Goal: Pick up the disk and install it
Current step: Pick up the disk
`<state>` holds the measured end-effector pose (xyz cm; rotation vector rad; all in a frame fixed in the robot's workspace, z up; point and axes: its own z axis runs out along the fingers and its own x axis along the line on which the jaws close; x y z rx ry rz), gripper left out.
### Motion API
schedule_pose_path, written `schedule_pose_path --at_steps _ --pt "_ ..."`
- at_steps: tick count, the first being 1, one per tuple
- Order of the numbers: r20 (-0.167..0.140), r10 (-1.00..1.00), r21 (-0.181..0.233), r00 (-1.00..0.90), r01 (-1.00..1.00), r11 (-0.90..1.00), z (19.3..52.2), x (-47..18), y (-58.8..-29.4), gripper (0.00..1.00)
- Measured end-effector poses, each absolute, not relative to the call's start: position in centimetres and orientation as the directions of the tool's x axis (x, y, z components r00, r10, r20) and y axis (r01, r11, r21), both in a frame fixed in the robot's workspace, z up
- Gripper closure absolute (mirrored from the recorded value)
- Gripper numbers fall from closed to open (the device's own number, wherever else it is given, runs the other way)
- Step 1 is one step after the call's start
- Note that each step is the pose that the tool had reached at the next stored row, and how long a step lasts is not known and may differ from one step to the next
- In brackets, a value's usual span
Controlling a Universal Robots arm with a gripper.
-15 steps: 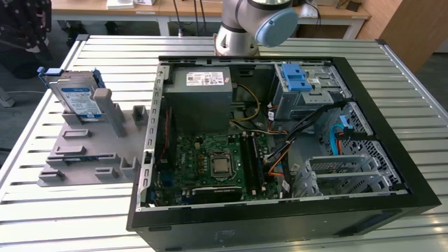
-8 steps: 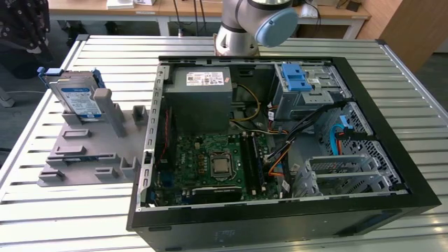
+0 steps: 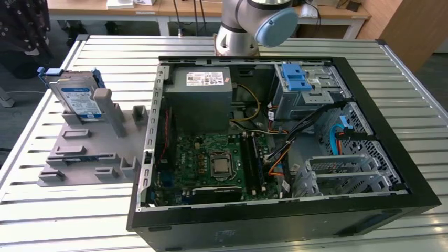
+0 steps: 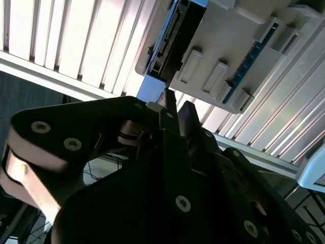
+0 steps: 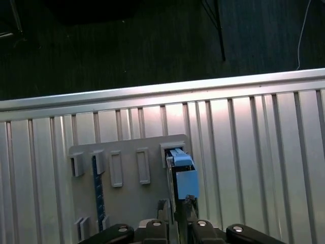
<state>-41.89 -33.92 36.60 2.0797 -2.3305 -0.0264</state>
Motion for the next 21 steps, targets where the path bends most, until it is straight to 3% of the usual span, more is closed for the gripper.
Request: schedule_pose_path --at_steps 1,7,11,21 --pt "0.003 -0.994 0.023 -0.113 -0.993 0.114 36.5 -41.9 -33.9 0.71" --pt "0.004 -0.994 0.003 -0.111 -0.994 0.111 35.8 -42.1 -33.7 0.53" --pt "0.004 -0.996 0.002 -0.087 -0.996 0.087 35.1 -42.4 -33.6 0.36" --pt "0.004 -0.998 0.001 -0.061 -0.998 0.061 33.6 -42.8 -33.2 0.36"
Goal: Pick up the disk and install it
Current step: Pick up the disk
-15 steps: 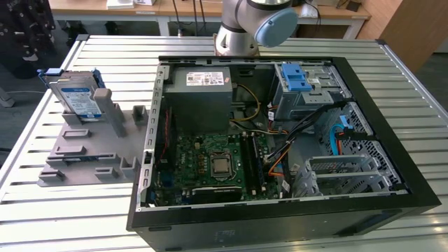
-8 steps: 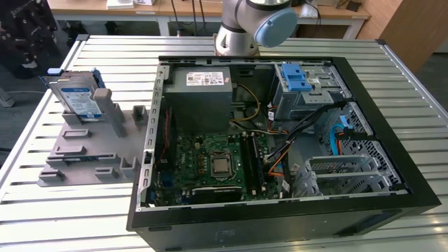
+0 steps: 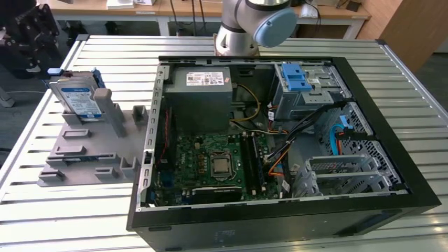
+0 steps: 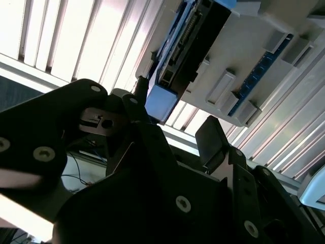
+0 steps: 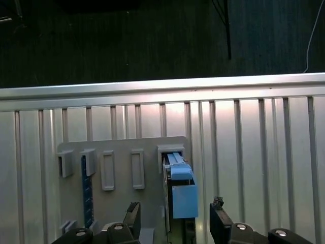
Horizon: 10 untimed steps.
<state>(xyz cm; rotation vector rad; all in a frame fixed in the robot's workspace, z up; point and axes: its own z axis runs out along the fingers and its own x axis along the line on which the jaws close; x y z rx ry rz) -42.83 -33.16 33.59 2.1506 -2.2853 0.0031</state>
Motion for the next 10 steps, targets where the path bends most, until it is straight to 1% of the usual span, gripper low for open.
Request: schedule_pose_path --at_steps 10 --pt "0.004 -0.998 0.001 -0.061 -0.998 0.061 32.2 -43.5 -32.8 0.36"
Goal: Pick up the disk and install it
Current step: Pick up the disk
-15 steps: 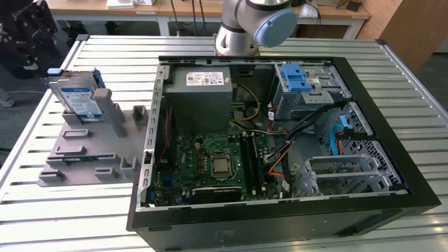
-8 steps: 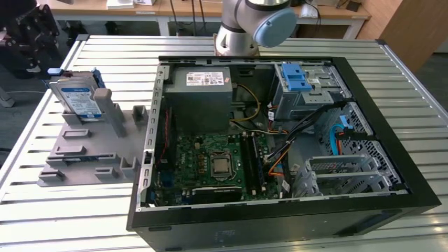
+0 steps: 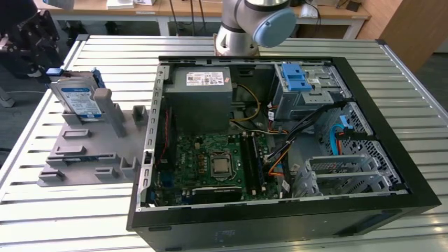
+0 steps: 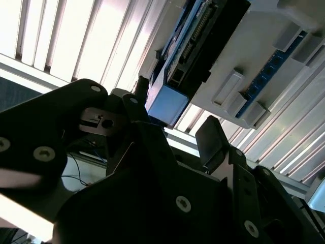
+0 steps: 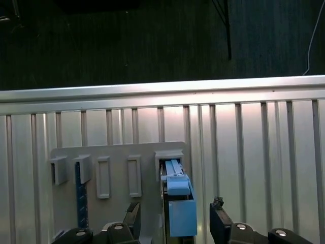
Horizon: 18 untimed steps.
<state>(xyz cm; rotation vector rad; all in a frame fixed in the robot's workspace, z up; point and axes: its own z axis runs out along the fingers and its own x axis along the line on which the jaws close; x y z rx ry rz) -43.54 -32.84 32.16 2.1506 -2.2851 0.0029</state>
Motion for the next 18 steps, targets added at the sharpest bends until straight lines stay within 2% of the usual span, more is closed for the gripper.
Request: schedule_pose_path --at_steps 7,8,18 --pt "0.004 -0.998 0.002 -0.060 -0.998 0.060 31.5 -43.7 -32.7 0.37" --pt "0.004 -0.998 0.002 -0.061 -0.998 0.061 31.5 -43.7 -32.7 0.44" --pt "0.005 -0.999 0.001 -0.050 -0.999 0.050 30.8 -43.6 -32.6 0.44"
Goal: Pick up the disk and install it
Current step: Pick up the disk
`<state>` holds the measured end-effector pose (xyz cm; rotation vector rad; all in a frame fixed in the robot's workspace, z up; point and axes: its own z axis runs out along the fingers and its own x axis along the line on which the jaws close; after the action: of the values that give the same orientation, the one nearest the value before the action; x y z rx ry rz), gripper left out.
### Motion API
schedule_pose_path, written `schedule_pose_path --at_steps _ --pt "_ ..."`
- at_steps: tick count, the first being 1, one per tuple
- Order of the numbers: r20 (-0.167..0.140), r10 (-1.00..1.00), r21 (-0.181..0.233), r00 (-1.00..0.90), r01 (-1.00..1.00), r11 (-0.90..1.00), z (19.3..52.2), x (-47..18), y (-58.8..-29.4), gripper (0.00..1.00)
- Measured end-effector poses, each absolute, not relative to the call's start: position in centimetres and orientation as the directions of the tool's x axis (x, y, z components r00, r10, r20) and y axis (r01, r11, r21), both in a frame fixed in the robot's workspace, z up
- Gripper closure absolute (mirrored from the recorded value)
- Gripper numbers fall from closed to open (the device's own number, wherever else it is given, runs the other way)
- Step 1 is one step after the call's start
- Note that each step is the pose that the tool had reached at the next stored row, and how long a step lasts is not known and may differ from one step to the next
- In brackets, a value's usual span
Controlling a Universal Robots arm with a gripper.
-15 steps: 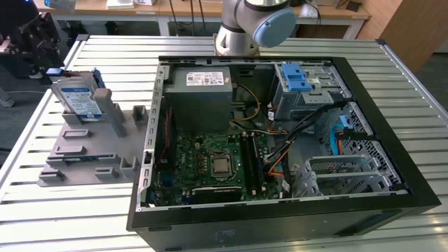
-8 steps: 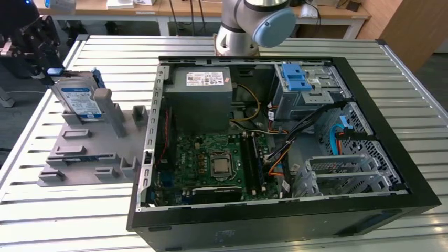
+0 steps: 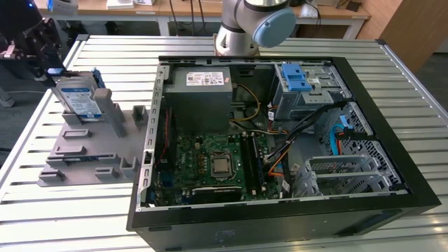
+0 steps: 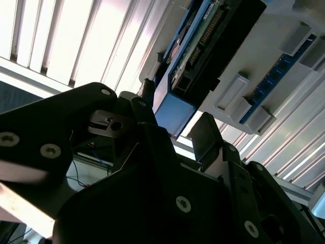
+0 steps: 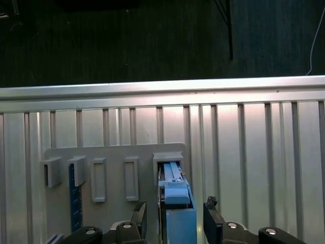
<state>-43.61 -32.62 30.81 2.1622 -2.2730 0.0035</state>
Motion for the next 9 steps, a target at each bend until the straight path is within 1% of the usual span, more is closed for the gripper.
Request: schedule_pose_path --at_steps 9 --pt "0.002 -0.999 0.002 -0.039 -0.999 0.039 29.98 -43.60 -32.63 0.44"
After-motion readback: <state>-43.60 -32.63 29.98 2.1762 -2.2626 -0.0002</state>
